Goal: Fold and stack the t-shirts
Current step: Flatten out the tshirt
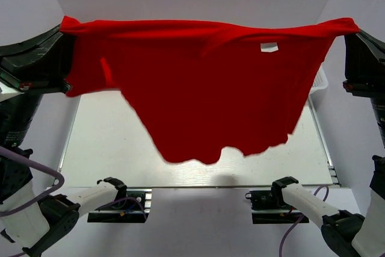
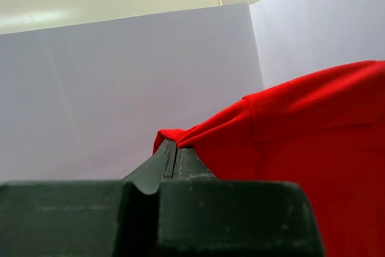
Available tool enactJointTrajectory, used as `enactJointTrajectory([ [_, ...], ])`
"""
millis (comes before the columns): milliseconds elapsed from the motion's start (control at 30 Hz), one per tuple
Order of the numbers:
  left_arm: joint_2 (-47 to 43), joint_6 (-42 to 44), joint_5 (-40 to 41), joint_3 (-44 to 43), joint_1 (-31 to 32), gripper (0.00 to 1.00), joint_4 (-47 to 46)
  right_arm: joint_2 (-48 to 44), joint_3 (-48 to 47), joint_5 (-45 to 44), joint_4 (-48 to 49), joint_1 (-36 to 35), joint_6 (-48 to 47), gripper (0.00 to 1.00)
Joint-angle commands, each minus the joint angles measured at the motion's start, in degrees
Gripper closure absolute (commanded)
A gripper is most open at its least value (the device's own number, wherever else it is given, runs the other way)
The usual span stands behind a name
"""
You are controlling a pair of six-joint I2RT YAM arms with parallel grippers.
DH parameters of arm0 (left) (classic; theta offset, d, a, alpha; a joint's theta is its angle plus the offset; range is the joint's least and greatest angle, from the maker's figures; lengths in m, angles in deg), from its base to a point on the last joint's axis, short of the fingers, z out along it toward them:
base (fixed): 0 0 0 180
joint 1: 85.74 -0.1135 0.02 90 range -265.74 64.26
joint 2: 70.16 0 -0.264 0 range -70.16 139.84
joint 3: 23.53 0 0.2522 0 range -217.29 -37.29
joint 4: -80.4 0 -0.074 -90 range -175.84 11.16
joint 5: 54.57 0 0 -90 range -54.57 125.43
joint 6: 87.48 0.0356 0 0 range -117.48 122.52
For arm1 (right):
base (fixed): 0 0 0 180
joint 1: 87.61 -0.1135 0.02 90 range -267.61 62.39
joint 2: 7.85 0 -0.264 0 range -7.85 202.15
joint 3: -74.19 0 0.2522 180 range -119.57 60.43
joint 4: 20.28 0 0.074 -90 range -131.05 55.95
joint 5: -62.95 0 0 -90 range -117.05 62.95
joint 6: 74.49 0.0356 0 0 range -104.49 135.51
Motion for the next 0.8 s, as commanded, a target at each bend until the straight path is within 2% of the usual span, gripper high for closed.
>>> enactJointTrajectory([
  [0, 0.1, 0.7, 5.2, 0.6, -0.8, 1.0, -1.4, 0.5, 0.8, -5.7, 4.4, 0.5, -1.3, 1.0],
  [167, 1.4, 0.7, 14.6, 7.8, -0.8, 1.0, -3.3, 1.4, 9.6, -13.3, 8.1, 0.5, -1.1, 1.0],
  [233, 2.6, 0.7, 20.5, 14.7, -0.1, 1.0, -6.3, 2.1, 15.9, -14.5, 9.8, 0.4, 0.4, 1.0],
  [267, 2.6, 0.7, 22.2, 17.2, -0.1, 1.0, -7.4, 2.6, 22.1, -16.2, 11.7, 0.4, 1.1, 1.0],
  [333, 4.2, 0.0, 26.2, 24.1, -0.7, 1.0, -9.9, 3.7, 26.9, -18.4, 16.0, 0.5, 3.4, 1.0],
  [367, 5.8, 0.0, 28.5, 28.6, -0.7, 1.0, -11.2, 5.1, 33.4, -19.8, 17.9, 0.5, 5.4, 1.0],
  [467, 8.9, -4.0, 33.5, 38.2, -1.2, 1.0, -13.5, 9.2, 40.5, -19.6, 21.4, 0.5, 8.7, 1.0],
  [500, 11.5, -5.2, 38.1, 40.4, -1.2, 1.0, -14.8, 11.9, 43.4, -19.7, 23.9, 0.5, 9.4, 1.0],
  [600, 17.8, -8.6, 40.8, 46.2, -3.0, 1.0, -17.6, 21.5, 45.9, -19.3, 26.2, 0.5, 11.5, 1.0],
  [667, 27.7, -9.3, 39.2, 46.2, -5.1, 1.0, -19.6, 32.4, 43.8, -18.2, 26.3, 0.7, 11.0, 1.0],
  [700, 31.7, -9.3, 39.2, 45.3, -5.8, 1.0, -20.4, 35.1, 39.1, -18.1, 26.3, 0.9, 10.0, 1.0],
  [733, 40.6, -9.3, 39.2, 42.1, -7.1, 1.0, -21.3, 44.9, 37.2, -17.0, 25.9, 0.9, 9.7, 1.0],
  [767, 45.5, -9.3, 39.2, 39.2, -7.8, 1.0, -21.3, 51.7, 34.9, -16.7, 25.0, 1.1, 8.7, 1.0],
])
